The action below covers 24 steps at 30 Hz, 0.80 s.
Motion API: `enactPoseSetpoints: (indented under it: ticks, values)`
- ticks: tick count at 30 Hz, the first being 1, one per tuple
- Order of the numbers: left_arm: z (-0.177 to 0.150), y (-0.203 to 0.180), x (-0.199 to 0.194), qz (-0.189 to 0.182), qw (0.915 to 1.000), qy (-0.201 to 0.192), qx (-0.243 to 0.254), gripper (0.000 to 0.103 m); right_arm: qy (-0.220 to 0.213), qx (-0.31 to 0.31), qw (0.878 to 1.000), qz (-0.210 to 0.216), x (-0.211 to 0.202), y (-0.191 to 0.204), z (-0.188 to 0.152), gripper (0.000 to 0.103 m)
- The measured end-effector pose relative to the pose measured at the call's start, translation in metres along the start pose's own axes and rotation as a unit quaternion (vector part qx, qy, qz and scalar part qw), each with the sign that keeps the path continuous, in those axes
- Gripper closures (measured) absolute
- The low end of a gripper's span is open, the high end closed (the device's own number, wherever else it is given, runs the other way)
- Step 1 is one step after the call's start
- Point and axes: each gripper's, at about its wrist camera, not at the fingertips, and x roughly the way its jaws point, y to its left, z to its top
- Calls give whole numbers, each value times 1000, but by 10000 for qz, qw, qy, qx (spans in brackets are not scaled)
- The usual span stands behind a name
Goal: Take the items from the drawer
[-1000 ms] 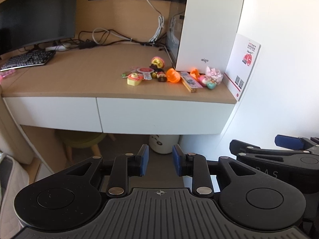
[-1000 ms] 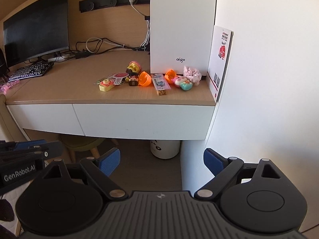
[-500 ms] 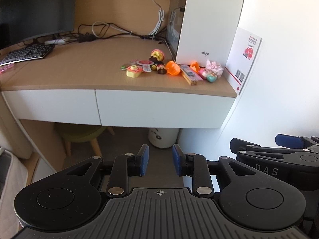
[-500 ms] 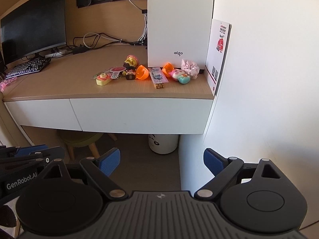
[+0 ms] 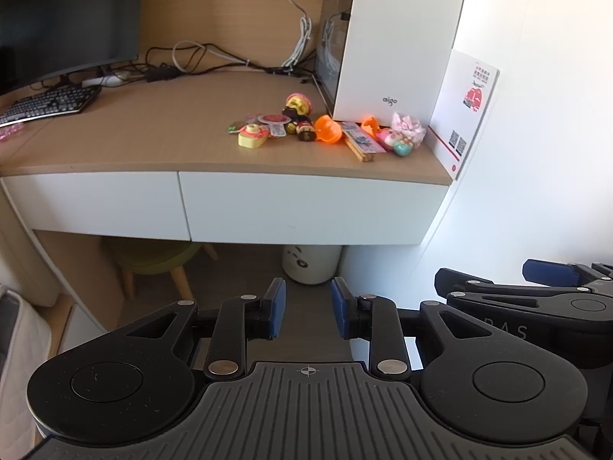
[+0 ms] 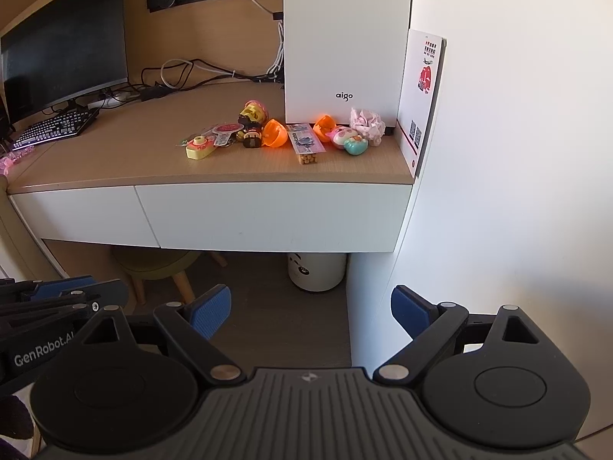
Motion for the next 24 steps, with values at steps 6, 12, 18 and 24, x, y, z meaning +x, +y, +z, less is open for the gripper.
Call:
enactPoseSetpoints:
  ticks: [6, 12, 18, 24]
  values:
    - [0, 1, -1, 23, 10000, -22, -11, 74, 13, 21, 10000, 11, 0, 0, 0, 12]
    - [-1, 1, -1, 12, 10000, -6, -5, 74, 36, 29, 10000, 30, 0, 0, -1, 12]
    - [-4, 1, -1, 4, 10000, 17, 1, 74, 80, 45, 9999, 61, 0, 0, -3, 12]
    - [-5, 1, -1, 7, 10000, 24, -1, 74, 96, 68, 9999, 71, 1, -1, -3, 12]
